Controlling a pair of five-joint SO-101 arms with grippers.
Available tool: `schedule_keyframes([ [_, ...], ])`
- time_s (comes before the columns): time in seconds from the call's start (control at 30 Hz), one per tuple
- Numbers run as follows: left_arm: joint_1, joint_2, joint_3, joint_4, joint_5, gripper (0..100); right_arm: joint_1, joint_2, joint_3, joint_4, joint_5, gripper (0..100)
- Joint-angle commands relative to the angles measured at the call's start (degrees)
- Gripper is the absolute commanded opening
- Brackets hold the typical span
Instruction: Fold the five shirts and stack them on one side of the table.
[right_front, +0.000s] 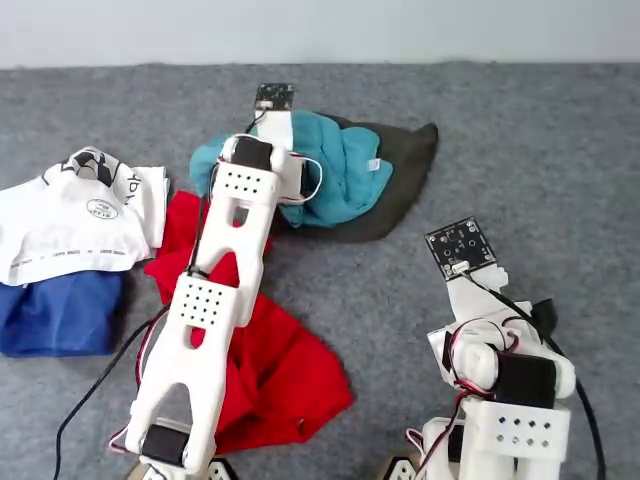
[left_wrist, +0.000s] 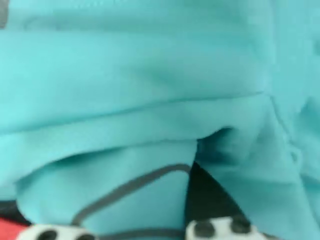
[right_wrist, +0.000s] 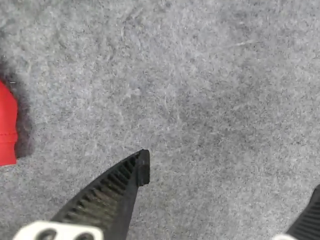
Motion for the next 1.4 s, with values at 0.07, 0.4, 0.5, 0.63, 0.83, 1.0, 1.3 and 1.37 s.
schedule_keyframes([
  [0.07, -9.1, -2.3, -12.5, 5.3, -3.9, 1, 0.4, -0.2, -0.2, -1.1, 0.4, 47.5],
  [0.4, -36.1, -19.5, -12.6, 9.8, -3.8, 1, 0.4, -0.3, -0.2, -1.1, 0.4, 47.5],
  [0.5, -43.5, -23.8, -12.6, 9.8, -3.8, 1, 0.4, -0.2, -0.2, -1.1, 0.4, 47.5],
  [0.63, -51.3, -28.7, -12.6, 9.8, -3.8, 1, 0.4, -0.1, -0.2, -1.1, 0.4, 47.5],
  [0.83, -55.6, -30.9, -12.2, 9.9, -3.8, 1, 0.4, 0.0, -0.2, -1.1, 0.4, 47.5],
  [1.0, -53.6, -30.6, -1.3, 9.9, -3.7, 2, 0.4, -0.1, -0.2, -1.1, 0.4, 47.5],
  [1.3, -46.9, -38.1, 29.7, 9.9, -4.5, 29, 0.4, -0.3, -0.2, -1.1, 0.4, 47.5],
  [1.37, -44.8, -41.7, 35.1, 10.0, -8.2, 29, 0.4, -0.3, -0.2, -1.1, 0.4, 47.5],
])
